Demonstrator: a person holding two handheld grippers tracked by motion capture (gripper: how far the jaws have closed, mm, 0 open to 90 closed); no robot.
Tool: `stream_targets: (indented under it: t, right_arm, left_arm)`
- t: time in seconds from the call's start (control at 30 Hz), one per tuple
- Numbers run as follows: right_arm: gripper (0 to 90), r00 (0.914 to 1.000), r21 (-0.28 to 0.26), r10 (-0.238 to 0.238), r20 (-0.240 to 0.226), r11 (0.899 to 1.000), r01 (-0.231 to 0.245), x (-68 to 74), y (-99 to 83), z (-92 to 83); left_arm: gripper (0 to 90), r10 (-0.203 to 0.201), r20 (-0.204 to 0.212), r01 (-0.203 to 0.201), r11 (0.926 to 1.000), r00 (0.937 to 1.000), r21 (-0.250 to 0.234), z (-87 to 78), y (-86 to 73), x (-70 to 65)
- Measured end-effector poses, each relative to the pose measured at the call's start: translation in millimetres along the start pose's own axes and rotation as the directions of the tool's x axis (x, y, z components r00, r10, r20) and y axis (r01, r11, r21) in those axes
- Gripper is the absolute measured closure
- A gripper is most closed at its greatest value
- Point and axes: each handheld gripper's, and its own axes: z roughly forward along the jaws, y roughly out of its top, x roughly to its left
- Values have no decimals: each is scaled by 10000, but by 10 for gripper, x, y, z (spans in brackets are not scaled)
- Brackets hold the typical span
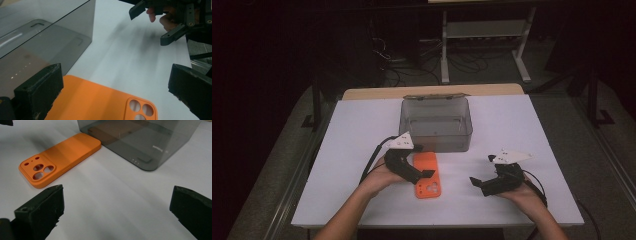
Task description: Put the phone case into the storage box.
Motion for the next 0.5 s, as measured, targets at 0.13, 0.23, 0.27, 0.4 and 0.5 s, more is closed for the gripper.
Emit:
stream_targets:
  t: [0.13,0.23,0.27,0.4,0.5]
  right_arm:
    - [0,10000,9,16,-16,10000,-16,-2,-1,2]
    - [0,10000,7,29,-17,10000,-29,-4,-1,3]
    - [0,10000,-3,33,-13,10000,-33,-4,-1,1]
    - [0,10000,-9,42,-13,10000,-42,-4,-1,-4]
    - [0,10000,0,52,-14,10000,-52,-3,-1,-1]
  left_arm:
    - [0,-32,184,30,9999,9998,138,77,18,-13]
    - [57,1,344,-7,9998,9994,184,124,24,-29]
    - [68,32,354,-40,9997,9994,221,142,27,-37]
    - [151,49,471,-69,9991,9989,411,196,38,-57]
    - [239,-2,380,-20,9983,9993,581,228,41,-65]
